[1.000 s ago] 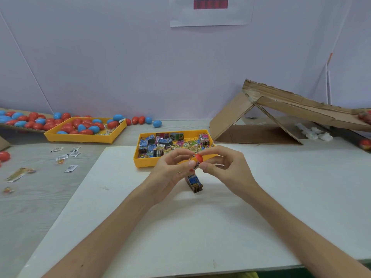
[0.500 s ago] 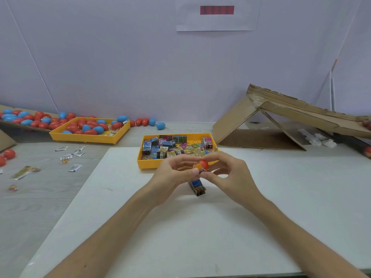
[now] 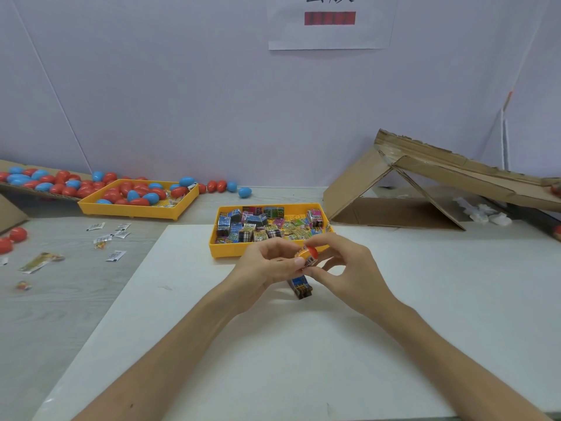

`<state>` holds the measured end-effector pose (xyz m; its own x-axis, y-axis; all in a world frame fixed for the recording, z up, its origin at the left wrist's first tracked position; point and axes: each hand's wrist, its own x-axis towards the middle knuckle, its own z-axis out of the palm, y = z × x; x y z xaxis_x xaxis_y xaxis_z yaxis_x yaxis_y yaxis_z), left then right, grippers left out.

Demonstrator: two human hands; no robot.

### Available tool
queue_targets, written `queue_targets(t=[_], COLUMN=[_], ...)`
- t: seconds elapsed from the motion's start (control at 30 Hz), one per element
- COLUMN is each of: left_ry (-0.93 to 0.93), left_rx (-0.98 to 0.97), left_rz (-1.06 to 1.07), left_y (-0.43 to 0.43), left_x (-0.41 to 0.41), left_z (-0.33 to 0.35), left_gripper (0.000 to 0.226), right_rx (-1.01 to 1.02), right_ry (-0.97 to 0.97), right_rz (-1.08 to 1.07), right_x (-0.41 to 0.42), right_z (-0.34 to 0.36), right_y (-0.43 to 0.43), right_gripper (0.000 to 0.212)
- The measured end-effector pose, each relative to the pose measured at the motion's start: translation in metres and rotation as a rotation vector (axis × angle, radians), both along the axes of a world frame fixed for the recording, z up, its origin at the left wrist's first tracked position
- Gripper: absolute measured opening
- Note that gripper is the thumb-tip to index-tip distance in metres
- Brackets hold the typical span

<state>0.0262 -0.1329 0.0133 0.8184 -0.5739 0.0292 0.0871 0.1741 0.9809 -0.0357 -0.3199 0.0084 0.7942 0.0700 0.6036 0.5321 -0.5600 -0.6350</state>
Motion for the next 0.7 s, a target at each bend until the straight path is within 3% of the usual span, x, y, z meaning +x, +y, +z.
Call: queue_targets(t=[0.1, 0.27, 0.43, 0.57, 0.7], left_ry=[-0.045, -0.097, -0.011, 0.011, -0.002], left_rx=[0.043, 0.099, -0.022, -0.028, 0.023], left_rz=[0.017, 0.081, 0.183, 0.241, 0.205], left_y=[-0.001, -0.003, -0.002, 0.002, 0.0], left_x=[-0.001, -0.003, 0.001, 0.004, 0.002], left_z=[0.0, 0.0, 0.006, 0.009, 0.007], left_gripper=[0.033, 0.038, 0.031, 0.025, 0.026], right_rx=[-0.02, -0.03, 0.28, 0.628, 0.762], right_ry=[-0.014, 0.027, 0.228, 0.354, 0.555], right_rz=[-0.008, -0.022, -0.049, 0.049, 0.059], right_x=[-0.001, -0.001, 0.005, 0.028, 0.067], right_z=[0.001, -0.001, 0.015, 0.049, 0.077], right_y=[0.0, -0.002, -0.009, -0.018, -0.015], right_gripper=[0.048, 0.024, 0.021, 0.039, 0.036])
